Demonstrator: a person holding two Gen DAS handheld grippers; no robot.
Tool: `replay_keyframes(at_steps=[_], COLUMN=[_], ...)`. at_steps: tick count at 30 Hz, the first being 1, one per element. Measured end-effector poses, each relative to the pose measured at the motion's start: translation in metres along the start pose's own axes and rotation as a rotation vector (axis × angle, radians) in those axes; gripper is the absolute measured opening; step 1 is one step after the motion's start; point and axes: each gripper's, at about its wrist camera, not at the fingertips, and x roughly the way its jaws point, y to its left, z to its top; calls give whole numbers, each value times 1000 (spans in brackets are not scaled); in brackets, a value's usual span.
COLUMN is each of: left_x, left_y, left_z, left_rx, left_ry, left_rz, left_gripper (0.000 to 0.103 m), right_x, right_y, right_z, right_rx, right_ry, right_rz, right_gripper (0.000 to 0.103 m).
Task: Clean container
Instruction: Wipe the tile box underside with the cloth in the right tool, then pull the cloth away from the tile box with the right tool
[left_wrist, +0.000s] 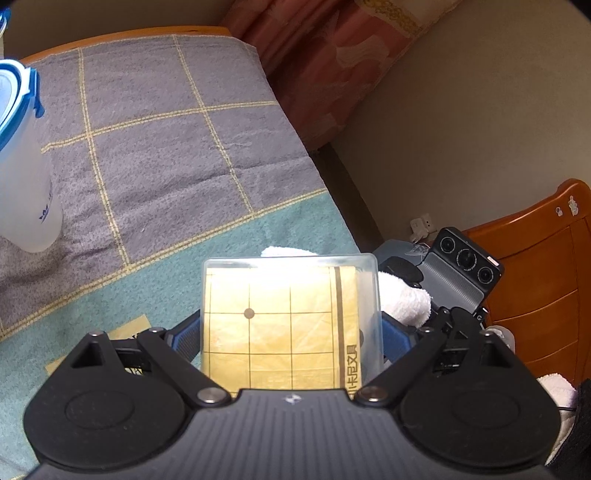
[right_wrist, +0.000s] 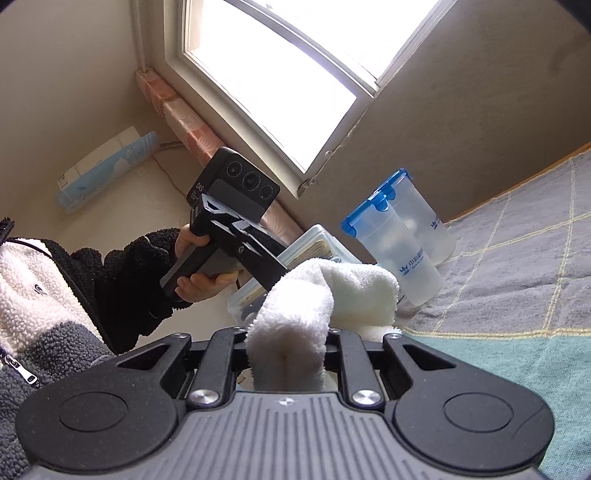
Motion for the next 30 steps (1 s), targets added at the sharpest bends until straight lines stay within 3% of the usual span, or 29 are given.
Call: replay_keyframes(at_steps=[6, 12, 19, 25, 30], left_x=[7, 18, 24, 36, 51], left_y=[9, 20, 32, 31, 25], left_z=[-5, -13, -19, -25, -33], left_rx=[-20, -55, -79, 20, 122], left_ry=[-39, -70, -98, -103, -85], left_rz=[31, 56, 94, 260, 347], left_gripper=[93, 93, 93, 93, 93], right_x=[1, 12, 4, -10, 5], right_y=[-6, -19, -27, -21, -20], right_z=[1, -1, -4, 10, 24], right_rx=[27, 91, 149, 138, 106], right_ry=[7, 45, 6, -57, -20], right_rz=[-47, -192, -219, -246, -233], right_gripper=[22, 18, 17, 18, 18])
